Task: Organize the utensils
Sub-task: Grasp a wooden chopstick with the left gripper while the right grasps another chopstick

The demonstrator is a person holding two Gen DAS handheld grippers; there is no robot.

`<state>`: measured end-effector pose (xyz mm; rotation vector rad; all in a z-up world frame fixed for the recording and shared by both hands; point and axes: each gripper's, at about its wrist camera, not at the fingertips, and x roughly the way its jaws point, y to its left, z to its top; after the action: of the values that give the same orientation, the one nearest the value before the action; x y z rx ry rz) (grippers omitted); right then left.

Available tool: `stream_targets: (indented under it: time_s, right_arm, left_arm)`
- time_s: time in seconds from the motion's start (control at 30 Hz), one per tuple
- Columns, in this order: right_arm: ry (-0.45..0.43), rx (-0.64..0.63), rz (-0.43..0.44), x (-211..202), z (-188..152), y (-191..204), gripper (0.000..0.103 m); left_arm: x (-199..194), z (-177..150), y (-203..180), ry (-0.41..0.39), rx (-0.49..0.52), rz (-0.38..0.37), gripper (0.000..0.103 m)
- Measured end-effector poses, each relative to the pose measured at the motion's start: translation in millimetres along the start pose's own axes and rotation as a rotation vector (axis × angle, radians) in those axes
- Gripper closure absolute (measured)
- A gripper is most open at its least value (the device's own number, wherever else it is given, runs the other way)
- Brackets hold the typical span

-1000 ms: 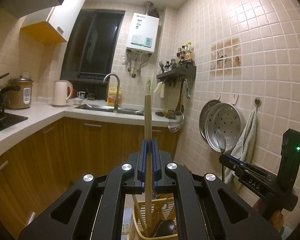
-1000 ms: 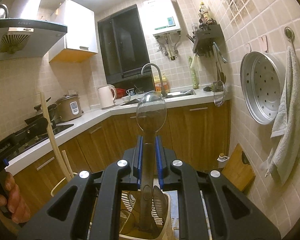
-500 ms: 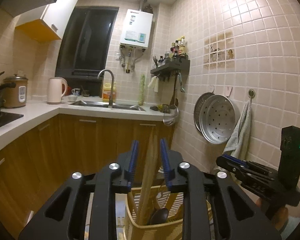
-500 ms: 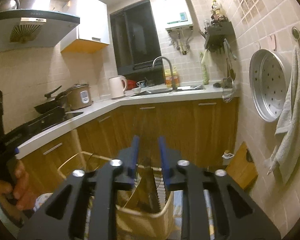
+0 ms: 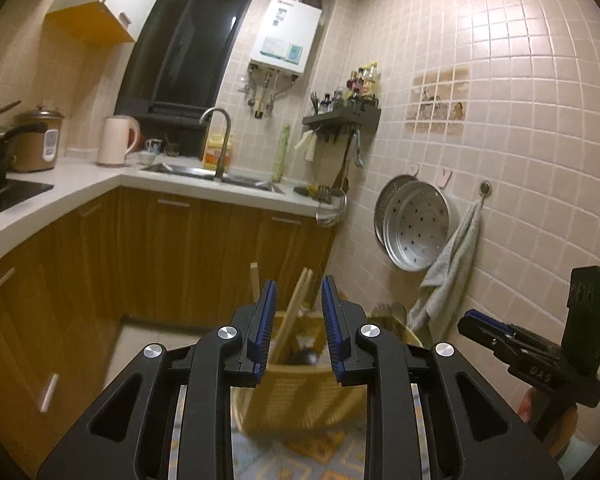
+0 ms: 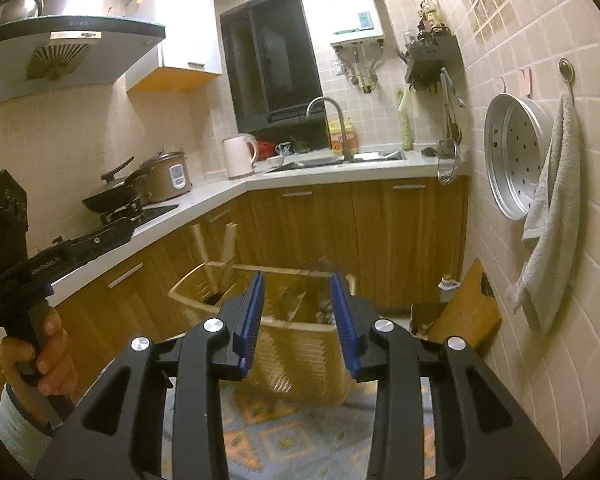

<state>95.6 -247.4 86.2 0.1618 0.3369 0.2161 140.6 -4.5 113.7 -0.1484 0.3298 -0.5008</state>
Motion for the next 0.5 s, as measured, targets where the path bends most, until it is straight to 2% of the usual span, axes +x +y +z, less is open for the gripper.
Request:
stream_targets:
  time_s: [0.1, 0.17, 0.33, 0.5]
  right_arm:
    - [0.062, 0.002, -0.014, -14.4, -11.6, 15.0, 0.072]
    - [0.135, 0.010, -0.004, -19.8, -27.7, 25.4, 0.072]
    - [0.291, 0.039, 0.020, -28.0, -72.2, 46.4, 0.072]
    - [0.412, 0.080, 0.011, -40.9, -120.5, 60.6, 0.072]
  left_arm:
    - [-13.6, -9.7, -6.9, 0.102, 0.003, -0.011, 0.077]
    - [-21.4, -21.8, -10.1, 0.180, 0.001, 0.012, 0.077]
    - [-41.5, -58.0, -17.2, 0.277, 0.014, 0.042, 0.077]
    - [-41.5, -94.1, -22.2, 0.392, -0.001, 0.021, 0.077]
